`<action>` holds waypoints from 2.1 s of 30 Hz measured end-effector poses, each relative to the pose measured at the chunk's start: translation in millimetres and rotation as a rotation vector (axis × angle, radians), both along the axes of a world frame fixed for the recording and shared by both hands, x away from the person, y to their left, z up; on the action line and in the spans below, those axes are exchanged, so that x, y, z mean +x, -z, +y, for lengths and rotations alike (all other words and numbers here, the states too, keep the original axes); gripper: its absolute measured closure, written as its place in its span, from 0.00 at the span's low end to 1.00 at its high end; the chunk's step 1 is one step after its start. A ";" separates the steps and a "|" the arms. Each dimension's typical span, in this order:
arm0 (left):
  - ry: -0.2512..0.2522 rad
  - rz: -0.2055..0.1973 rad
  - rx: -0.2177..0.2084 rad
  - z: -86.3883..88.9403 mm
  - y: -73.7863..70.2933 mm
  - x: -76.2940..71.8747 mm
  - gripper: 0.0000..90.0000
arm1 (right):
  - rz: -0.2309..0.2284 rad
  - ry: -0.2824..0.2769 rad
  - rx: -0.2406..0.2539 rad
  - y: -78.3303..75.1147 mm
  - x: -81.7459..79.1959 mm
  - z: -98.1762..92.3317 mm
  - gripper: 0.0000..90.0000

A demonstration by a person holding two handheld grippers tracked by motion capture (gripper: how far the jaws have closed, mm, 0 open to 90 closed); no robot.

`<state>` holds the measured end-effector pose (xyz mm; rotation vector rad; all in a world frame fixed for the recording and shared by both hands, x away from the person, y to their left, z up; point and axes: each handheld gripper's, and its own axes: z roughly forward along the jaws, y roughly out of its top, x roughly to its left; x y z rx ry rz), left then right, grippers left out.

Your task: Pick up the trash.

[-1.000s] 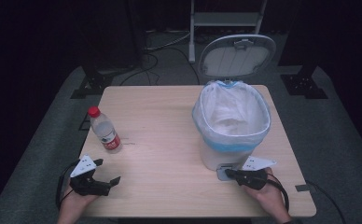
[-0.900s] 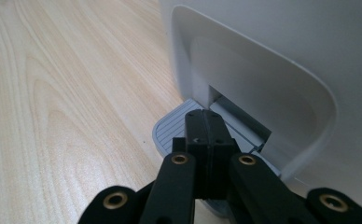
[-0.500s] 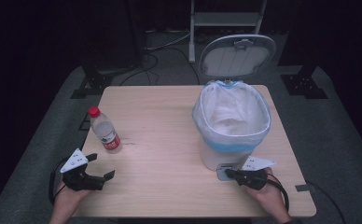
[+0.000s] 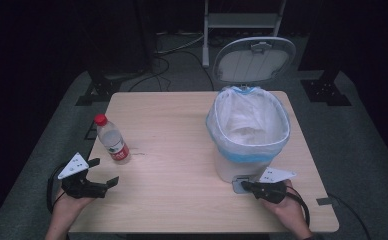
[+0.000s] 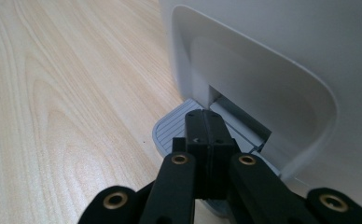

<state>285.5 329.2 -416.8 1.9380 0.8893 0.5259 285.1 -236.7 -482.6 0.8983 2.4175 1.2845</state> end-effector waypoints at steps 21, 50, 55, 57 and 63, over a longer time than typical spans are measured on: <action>0.001 -0.059 -0.026 11.0 -17.7 24.6 0.00 | -0.001 0.000 0.000 0.1 -0.1 0.2 1.00; -0.010 -0.083 -0.025 12.3 -9.5 70.7 0.00 | -0.001 0.001 0.001 0.1 -0.1 0.2 1.00; -0.011 -0.077 -0.036 12.5 -5.7 77.0 0.00 | -0.002 0.001 0.000 0.1 -0.2 0.3 1.00; -0.009 -0.072 -0.038 11.6 -4.4 79.6 0.00 | -0.002 0.001 0.000 0.1 -0.2 0.3 1.00; -0.012 -0.078 -0.046 10.5 -3.4 84.9 0.00 | -0.002 0.001 0.000 0.1 -0.3 0.3 1.00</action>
